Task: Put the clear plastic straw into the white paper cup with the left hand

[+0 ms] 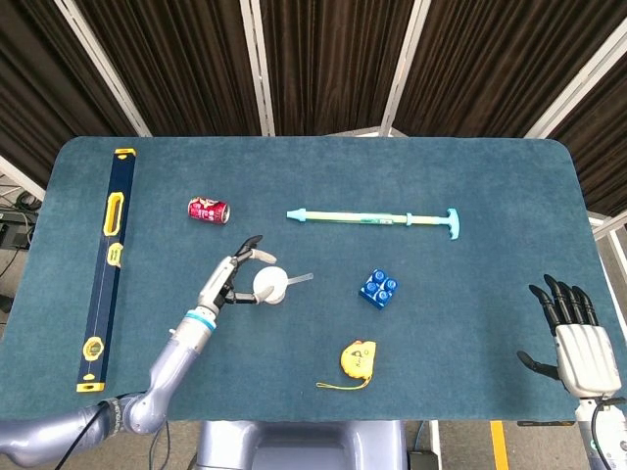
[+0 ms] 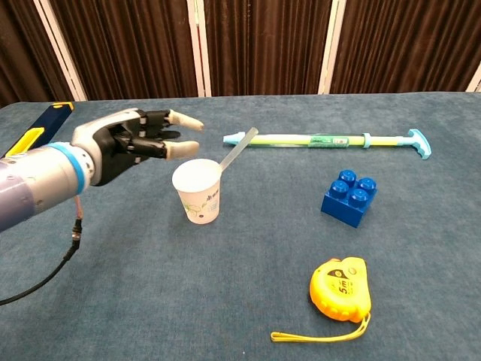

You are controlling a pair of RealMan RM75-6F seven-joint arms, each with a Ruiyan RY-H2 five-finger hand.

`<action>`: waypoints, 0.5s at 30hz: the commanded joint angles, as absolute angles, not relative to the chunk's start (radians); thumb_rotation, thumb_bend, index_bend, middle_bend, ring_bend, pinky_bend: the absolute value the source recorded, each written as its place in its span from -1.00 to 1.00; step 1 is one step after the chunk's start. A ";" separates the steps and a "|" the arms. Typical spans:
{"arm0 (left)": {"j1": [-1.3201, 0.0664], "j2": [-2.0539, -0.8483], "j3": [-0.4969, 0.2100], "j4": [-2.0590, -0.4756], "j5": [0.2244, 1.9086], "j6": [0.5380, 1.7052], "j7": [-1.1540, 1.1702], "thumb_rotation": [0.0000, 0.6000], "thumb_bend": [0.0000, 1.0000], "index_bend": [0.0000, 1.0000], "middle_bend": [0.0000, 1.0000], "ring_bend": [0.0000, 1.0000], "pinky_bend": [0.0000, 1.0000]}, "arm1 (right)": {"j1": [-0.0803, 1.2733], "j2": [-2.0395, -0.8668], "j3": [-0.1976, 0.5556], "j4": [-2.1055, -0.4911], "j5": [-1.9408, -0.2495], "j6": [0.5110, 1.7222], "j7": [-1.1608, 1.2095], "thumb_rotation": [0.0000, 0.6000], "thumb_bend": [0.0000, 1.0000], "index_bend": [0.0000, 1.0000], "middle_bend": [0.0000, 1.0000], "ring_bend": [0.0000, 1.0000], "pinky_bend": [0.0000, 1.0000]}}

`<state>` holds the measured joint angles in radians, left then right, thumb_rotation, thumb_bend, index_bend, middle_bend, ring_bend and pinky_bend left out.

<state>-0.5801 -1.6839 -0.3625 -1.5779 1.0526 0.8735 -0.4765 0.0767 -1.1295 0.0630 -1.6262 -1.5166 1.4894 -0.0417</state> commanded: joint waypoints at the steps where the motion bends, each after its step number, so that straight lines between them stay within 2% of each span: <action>1: -0.537 -1.604 -0.288 -1.594 1.176 0.956 -0.381 1.00 -0.39 -0.30 -1.00 -1.00 -1.00 | 0.075 -1.131 0.062 -1.625 -1.515 1.491 -0.045 1.00 -0.92 -0.81 -1.00 -1.00 -1.00; 6: -0.488 -1.502 -0.185 -1.581 1.314 1.081 -0.145 1.00 -0.39 -0.33 -1.00 -1.00 -1.00 | 0.077 -1.144 0.064 -1.610 -1.519 1.495 -0.046 1.00 -0.92 -0.81 -1.00 -1.00 -1.00; 15: -0.336 -1.335 -0.039 -1.626 1.409 1.326 0.288 1.00 -0.41 -0.45 -1.00 -1.00 -1.00 | 0.083 -1.170 0.066 -1.570 -1.506 1.479 -0.048 1.00 -0.92 -0.81 -1.00 -1.00 -1.00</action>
<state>-0.4191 -1.4247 -0.1205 -1.6020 1.3469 1.2081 0.1403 0.0824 -1.1664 0.0659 -1.5752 -1.5058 1.4800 -0.0499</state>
